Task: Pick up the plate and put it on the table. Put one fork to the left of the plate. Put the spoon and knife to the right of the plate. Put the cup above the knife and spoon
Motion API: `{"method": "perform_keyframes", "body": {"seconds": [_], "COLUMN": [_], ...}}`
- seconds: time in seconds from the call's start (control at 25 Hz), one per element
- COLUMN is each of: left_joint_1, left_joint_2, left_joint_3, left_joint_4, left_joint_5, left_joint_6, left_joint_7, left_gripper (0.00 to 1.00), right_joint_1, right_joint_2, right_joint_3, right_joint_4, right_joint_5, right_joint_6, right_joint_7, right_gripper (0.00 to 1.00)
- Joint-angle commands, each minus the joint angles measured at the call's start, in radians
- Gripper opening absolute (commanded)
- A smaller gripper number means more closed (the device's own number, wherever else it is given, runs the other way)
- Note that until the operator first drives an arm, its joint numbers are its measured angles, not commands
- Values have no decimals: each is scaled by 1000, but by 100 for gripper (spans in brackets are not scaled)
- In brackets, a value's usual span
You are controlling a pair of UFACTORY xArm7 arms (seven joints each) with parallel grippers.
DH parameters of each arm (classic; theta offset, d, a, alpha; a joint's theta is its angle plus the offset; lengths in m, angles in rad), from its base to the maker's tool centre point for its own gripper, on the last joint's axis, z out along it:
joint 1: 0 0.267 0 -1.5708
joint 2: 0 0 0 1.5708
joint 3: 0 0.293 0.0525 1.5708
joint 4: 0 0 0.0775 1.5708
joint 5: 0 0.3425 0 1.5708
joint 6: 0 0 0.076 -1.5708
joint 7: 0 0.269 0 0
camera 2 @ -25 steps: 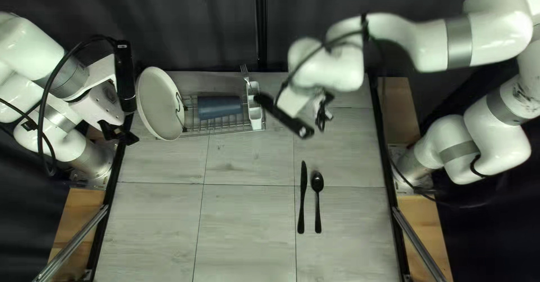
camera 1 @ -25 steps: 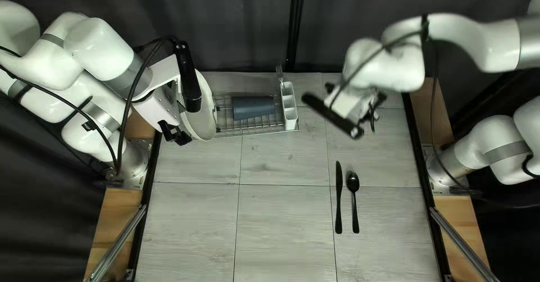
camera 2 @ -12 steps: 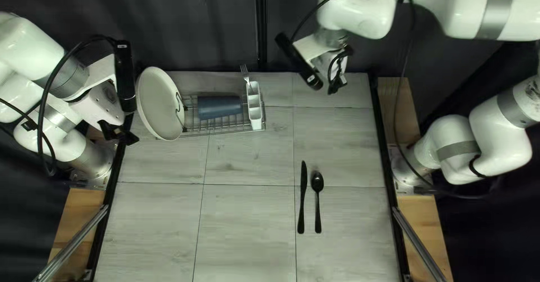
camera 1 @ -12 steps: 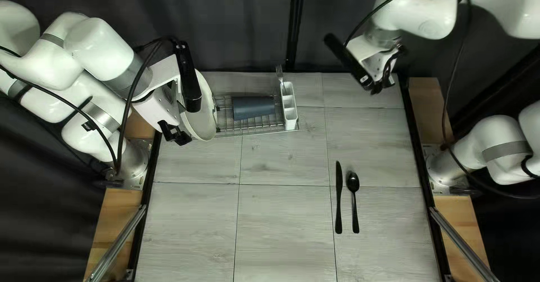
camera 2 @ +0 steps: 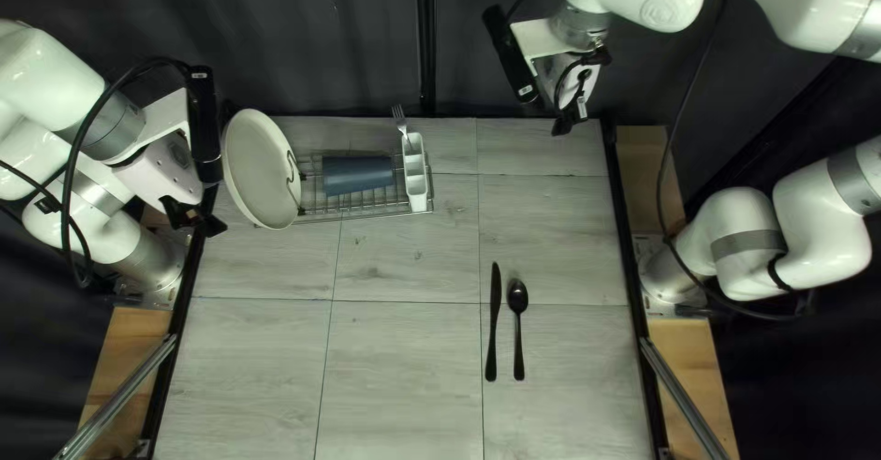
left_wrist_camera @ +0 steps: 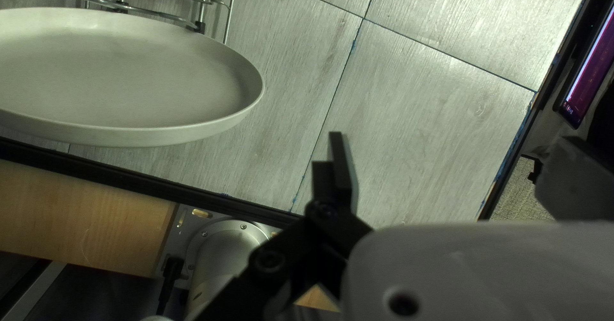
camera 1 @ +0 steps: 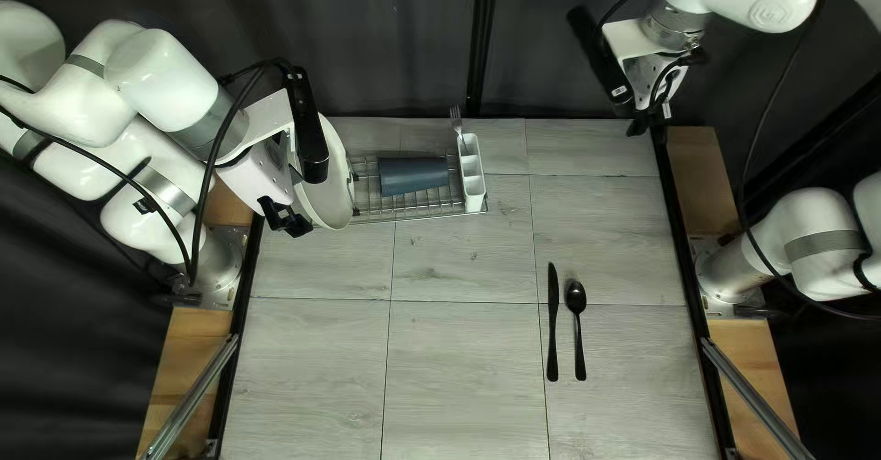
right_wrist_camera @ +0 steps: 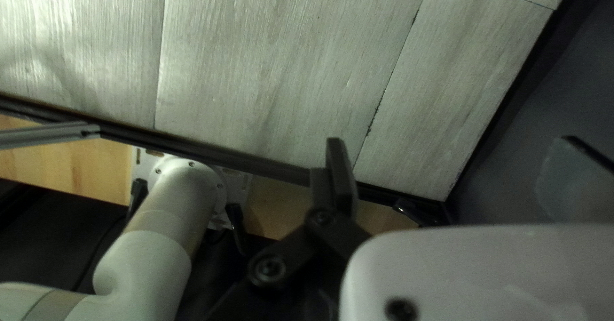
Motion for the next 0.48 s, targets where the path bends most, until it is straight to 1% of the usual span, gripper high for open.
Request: {"method": "perform_keyframes", "body": {"seconds": [0.04, 0.08, 0.4, 0.44, 0.48], "left_joint_1": [-48, -53, -53, -43, -28], "left_joint_2": [82, 92, 92, 58, 36], "left_joint_3": [58, 70, 70, 94, 118], "left_joint_4": [116, 132, 132, 114, 118], "left_joint_5": [38, 41, 41, 44, 66], "left_joint_6": [132, 151, 151, 150, 167], "left_joint_7": [181, 209, 209, 228, 254], "left_gripper": [100, 100, 100, 100, 100], "right_joint_1": [0, 0, 0, 0, 0], "right_joint_2": [0, 0, 0, 0, 0], "right_joint_3": [0, 0, 0, 0, 0], "right_joint_4": [0, 0, 0, 0, 0], "right_joint_5": [0, 0, 0, 0, 0], "right_joint_6": [0, 0, 0, 0, 0], "right_joint_7": [0, 0, 0, 0, 0], "right_gripper": [100, 100, 100, 100, 100]}}
